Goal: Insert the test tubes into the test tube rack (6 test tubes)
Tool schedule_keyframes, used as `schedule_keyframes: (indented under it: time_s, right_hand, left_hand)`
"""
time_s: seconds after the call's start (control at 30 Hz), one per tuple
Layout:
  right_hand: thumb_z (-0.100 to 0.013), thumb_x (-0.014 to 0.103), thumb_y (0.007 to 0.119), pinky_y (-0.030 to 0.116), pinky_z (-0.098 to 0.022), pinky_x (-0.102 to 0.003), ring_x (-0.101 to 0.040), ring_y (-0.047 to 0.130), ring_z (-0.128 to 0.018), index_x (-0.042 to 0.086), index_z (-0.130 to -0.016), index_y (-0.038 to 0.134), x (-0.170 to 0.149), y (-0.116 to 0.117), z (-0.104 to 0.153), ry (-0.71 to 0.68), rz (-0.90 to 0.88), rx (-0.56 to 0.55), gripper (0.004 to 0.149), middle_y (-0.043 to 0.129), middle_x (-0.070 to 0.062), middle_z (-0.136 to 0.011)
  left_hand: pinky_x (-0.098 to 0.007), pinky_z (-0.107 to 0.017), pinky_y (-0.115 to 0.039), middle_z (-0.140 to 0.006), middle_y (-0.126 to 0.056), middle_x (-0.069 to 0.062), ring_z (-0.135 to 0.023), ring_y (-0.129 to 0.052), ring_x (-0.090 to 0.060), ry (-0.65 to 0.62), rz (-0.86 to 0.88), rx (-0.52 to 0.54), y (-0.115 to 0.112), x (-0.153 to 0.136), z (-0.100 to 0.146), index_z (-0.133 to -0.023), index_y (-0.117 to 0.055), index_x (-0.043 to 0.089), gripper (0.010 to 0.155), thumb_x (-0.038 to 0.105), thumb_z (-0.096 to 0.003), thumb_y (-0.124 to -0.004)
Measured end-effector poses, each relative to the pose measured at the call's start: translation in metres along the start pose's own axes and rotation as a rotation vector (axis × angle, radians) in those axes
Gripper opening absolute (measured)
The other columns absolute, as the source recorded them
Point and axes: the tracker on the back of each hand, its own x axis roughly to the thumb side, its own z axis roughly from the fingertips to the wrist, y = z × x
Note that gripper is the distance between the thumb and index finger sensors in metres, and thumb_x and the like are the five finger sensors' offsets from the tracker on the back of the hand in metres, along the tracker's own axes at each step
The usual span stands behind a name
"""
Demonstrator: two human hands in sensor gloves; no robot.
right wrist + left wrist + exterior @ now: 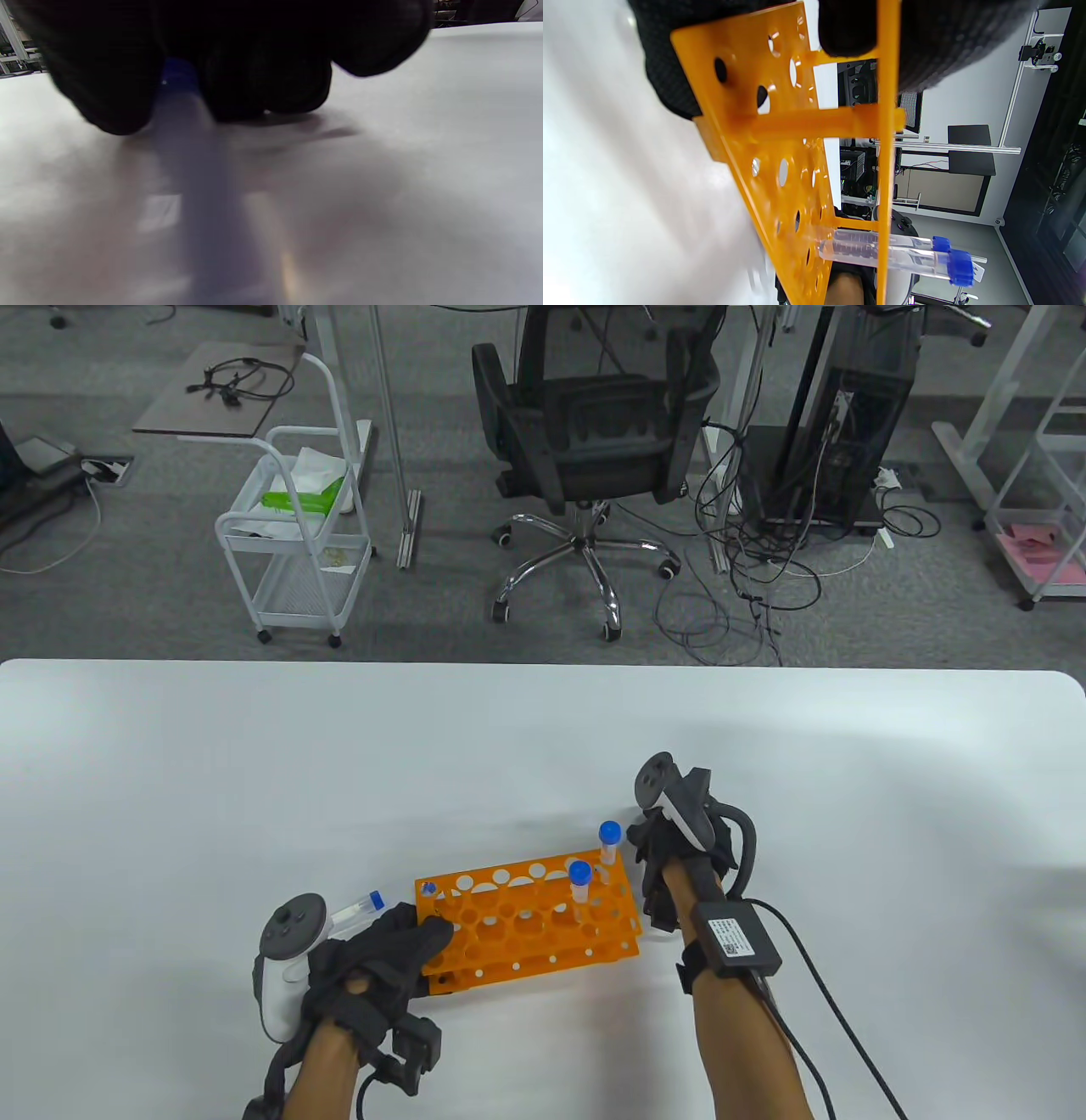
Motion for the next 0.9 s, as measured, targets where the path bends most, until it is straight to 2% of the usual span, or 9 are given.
schedule_keyframes:
  time_s: [0.2,0.33,0.5,0.67,0.9]
  right_hand:
    - [-0.035,0.049,0.093,0.087,-0.04,-0.042,-0.019,0.104,-0.054,0.03,-0.084,0.083,-0.021,-0.005,0.008,0.021,-0.158,-0.066,0.053,0.1,0.005,-0.072]
    - [-0.037,0.048,0.092,0.087,-0.039,-0.041,-0.019,0.104,-0.055,0.028,-0.087,0.08,-0.044,-0.015,0.02,0.032,-0.264,-0.06,0.055,0.098,0.003,-0.076]
    - [-0.038,0.048,0.091,0.086,-0.042,-0.041,-0.02,0.101,-0.059,0.028,-0.09,0.076,-0.075,-0.035,0.044,0.027,-0.366,-0.094,0.058,0.094,0.003,-0.081]
    - [-0.038,0.046,0.091,0.085,-0.043,-0.042,-0.021,0.099,-0.062,0.029,-0.091,0.075,-0.091,-0.042,0.07,-0.008,-0.468,-0.121,0.058,0.092,0.003,-0.083]
    - [-0.039,0.041,0.092,0.083,-0.046,-0.043,-0.023,0.097,-0.068,0.029,-0.092,0.071,-0.098,-0.051,0.106,-0.075,-0.595,-0.057,0.058,0.087,0.001,-0.09]
  left_hand:
    - [-0.046,-0.048,-0.093,-0.106,-0.045,-0.028,-0.075,-0.09,-0.041,-0.004,-0.007,-0.012,0.0,0.0,-0.001,-0.077,-0.072,0.016,0.044,0.043,-0.0436,-0.083]
    - [-0.046,-0.048,-0.093,-0.106,-0.045,-0.028,-0.075,-0.09,-0.042,0.001,-0.011,-0.018,-0.002,-0.001,-0.002,-0.077,-0.072,0.016,0.044,0.043,-0.0436,-0.083]
    - [-0.046,-0.048,-0.093,-0.106,-0.045,-0.028,-0.075,-0.09,-0.042,0.006,-0.029,-0.001,-0.006,-0.001,-0.003,-0.076,-0.072,0.016,0.044,0.043,-0.0433,-0.083]
    - [-0.046,-0.047,-0.093,-0.106,-0.046,-0.027,-0.075,-0.09,-0.042,0.012,-0.027,0.006,-0.008,-0.002,-0.005,-0.076,-0.073,0.016,0.044,0.043,-0.0428,-0.084]
    - [-0.046,-0.047,-0.093,-0.106,-0.046,-0.027,-0.075,-0.09,-0.042,0.003,-0.027,0.016,-0.007,-0.002,-0.004,-0.076,-0.073,0.016,0.044,0.043,-0.0428,-0.084]
